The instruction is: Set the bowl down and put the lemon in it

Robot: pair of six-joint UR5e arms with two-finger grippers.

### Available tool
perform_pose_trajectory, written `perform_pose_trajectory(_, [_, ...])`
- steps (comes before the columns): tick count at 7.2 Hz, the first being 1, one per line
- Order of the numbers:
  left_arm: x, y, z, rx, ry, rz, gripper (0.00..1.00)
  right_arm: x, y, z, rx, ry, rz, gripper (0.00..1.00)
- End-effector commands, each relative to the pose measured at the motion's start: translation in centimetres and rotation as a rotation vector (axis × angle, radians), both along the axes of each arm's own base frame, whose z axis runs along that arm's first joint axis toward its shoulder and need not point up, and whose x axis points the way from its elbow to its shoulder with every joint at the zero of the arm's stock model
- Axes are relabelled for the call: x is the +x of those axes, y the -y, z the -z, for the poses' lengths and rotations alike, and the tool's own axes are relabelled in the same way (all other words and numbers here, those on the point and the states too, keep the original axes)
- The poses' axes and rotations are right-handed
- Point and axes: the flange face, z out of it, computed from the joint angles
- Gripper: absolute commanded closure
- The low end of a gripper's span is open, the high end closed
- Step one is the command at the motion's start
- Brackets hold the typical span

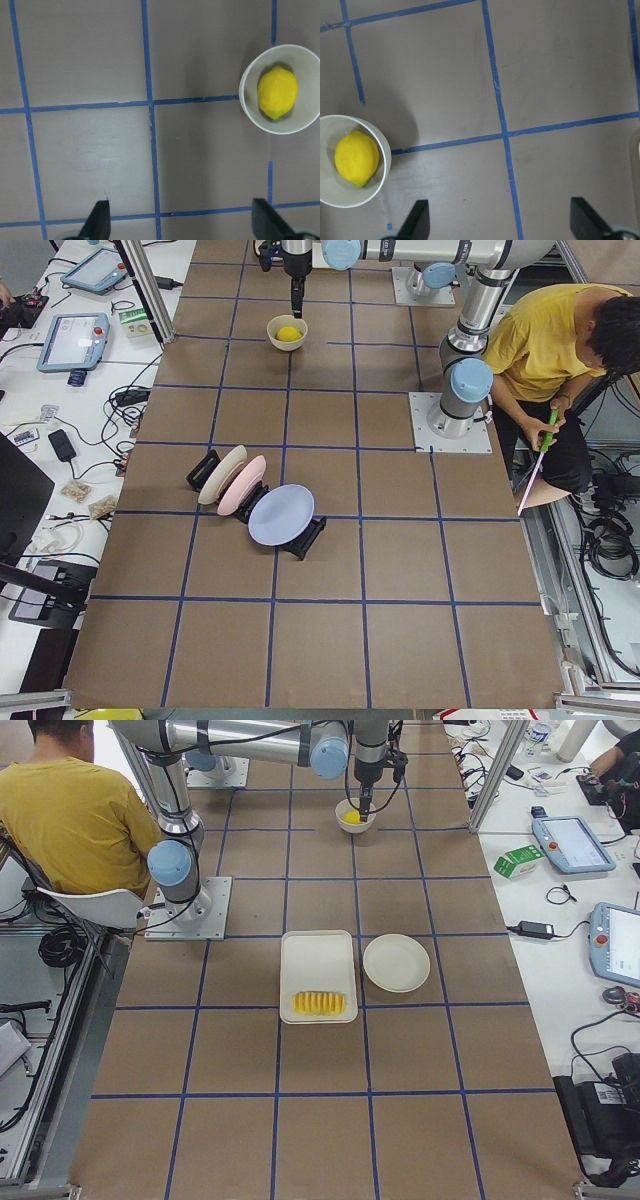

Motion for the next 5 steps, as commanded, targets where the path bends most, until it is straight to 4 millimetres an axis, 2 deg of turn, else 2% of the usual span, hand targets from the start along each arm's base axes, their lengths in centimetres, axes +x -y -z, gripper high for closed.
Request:
perform_pose_trajectory(1, [0.00, -0.13, -0.25, -0.003, 0.000, 0.000, 0.00, 0.12, -0.37, -0.27, -0.006, -0.003, -0.002, 0.00])
perform_pose_trajectory(5, [-0.01, -0.16, 0.02, 0.007, -0.001, 0.000, 0.00, -0.38, -0.29, -0.28, -0.014, -0.044, -0.001, 0.00])
